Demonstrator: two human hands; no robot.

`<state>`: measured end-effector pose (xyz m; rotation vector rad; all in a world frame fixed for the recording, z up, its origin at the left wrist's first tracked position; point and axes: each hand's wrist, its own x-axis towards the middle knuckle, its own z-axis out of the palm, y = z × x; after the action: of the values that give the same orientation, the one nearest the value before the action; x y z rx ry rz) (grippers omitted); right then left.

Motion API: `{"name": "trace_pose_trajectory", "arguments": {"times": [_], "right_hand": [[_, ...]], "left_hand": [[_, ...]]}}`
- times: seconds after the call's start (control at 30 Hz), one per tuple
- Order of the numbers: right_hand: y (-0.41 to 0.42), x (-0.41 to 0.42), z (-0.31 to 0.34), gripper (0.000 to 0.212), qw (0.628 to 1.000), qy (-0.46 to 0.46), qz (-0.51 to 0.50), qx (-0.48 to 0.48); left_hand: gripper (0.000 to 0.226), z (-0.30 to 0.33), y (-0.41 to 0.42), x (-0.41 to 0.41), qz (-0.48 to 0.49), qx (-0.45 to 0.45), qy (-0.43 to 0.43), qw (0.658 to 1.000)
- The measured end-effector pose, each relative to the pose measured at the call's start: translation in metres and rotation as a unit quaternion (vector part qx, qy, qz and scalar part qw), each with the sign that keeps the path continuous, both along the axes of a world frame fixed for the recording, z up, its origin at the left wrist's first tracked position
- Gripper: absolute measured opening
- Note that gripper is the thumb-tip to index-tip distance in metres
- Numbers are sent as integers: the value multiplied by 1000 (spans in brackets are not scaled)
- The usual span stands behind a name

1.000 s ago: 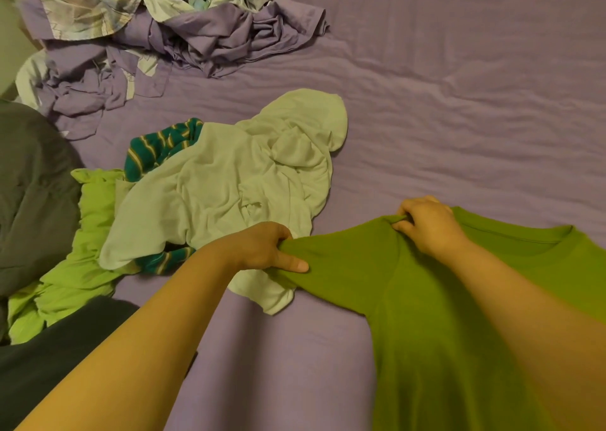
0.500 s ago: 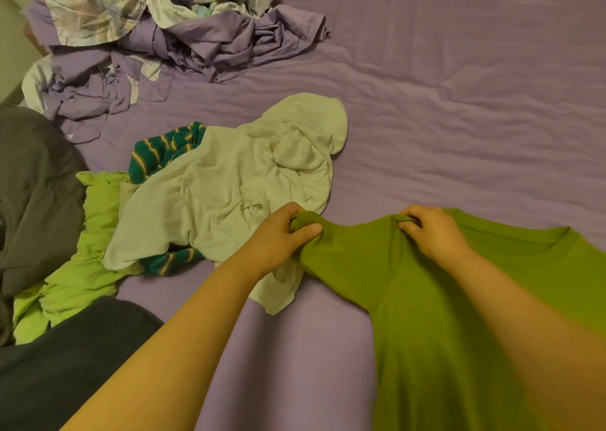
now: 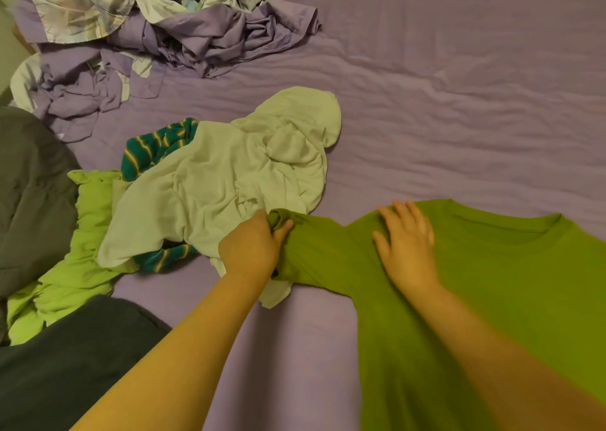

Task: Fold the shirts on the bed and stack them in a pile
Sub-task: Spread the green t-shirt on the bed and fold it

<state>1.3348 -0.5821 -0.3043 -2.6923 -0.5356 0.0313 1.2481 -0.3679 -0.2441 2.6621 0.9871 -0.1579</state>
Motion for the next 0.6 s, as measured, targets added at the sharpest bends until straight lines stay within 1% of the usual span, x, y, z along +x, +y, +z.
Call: {"name": "trace_pose_trajectory", "arguments": {"times": [0.07, 0.17, 0.23, 0.27, 0.33, 0.37, 0.43, 0.5, 0.53, 0.6], "right_hand": [[-8, -34, -6, 53, 999, -15, 0, -28], [-23, -68, -23, 66, 995, 33, 4, -96], [-26, -74, -30, 73, 990, 54, 13, -130], [-24, -74, -30, 76, 989, 58, 11, -134], [-18, -71, -24, 79, 991, 67, 4, -113], [-13, -70, -19, 79, 993, 62, 8, -95], [-3, -71, -11, 75, 996, 42, 40, -65], [8, -75, -7, 68, 995, 22, 81, -51], [13, -77, -6, 66, 994, 18, 93, -49], [19, -81, -6, 64, 993, 17, 100, -59]], "left_hand": [[44, -10, 0, -4, 33, -68, -15, 997], [34, -22, 10, -13, 72, -150, -41, 985], [27, -25, 15, -16, 89, -213, -59, 971], [25, -24, 15, -17, 94, -238, -67, 964], [32, -21, 10, -20, 109, -259, -82, 956], [36, -19, 6, -22, 121, -250, -94, 956], [39, -12, -1, -29, 147, -195, -120, 962], [33, -8, -6, -38, 136, -114, -140, 974], [31, -6, -10, -42, 116, -88, -135, 980], [35, -5, -19, -49, 74, -85, -93, 989]]}}
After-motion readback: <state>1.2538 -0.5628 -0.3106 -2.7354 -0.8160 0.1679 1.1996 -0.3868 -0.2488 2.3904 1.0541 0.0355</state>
